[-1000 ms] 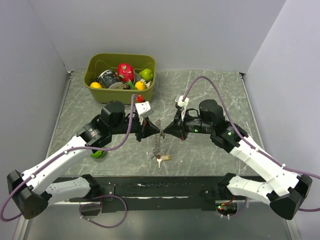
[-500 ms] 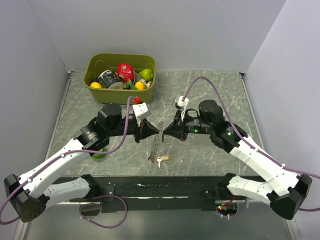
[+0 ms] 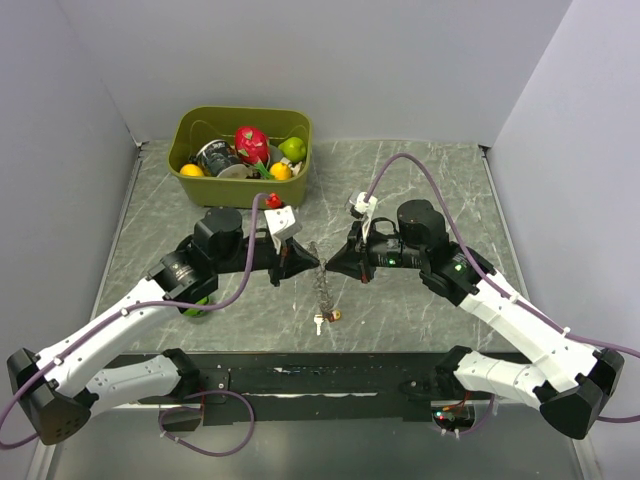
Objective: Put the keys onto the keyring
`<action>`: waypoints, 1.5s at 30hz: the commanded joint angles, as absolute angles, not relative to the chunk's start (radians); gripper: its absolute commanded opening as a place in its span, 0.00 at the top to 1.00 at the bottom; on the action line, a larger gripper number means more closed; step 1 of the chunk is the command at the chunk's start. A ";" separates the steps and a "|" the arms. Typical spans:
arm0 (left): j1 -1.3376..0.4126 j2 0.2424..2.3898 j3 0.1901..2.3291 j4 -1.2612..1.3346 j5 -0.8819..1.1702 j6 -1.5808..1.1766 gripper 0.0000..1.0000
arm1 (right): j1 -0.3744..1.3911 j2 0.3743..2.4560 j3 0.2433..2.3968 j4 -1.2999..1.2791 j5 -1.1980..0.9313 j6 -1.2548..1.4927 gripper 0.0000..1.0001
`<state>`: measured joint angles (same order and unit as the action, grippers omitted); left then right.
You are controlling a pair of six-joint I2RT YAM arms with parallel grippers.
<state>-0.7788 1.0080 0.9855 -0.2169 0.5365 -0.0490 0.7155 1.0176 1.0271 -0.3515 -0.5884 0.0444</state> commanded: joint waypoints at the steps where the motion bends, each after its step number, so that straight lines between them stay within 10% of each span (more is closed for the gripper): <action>1: -0.785 0.963 0.991 -0.118 0.578 -0.071 0.99 | 0.716 1.003 1.028 -0.301 -0.592 0.060 1.00; 45: -0.792 0.996 1.009 -0.163 0.540 -0.092 0.99 | 0.745 1.011 1.114 -0.410 -0.548 -0.018 1.00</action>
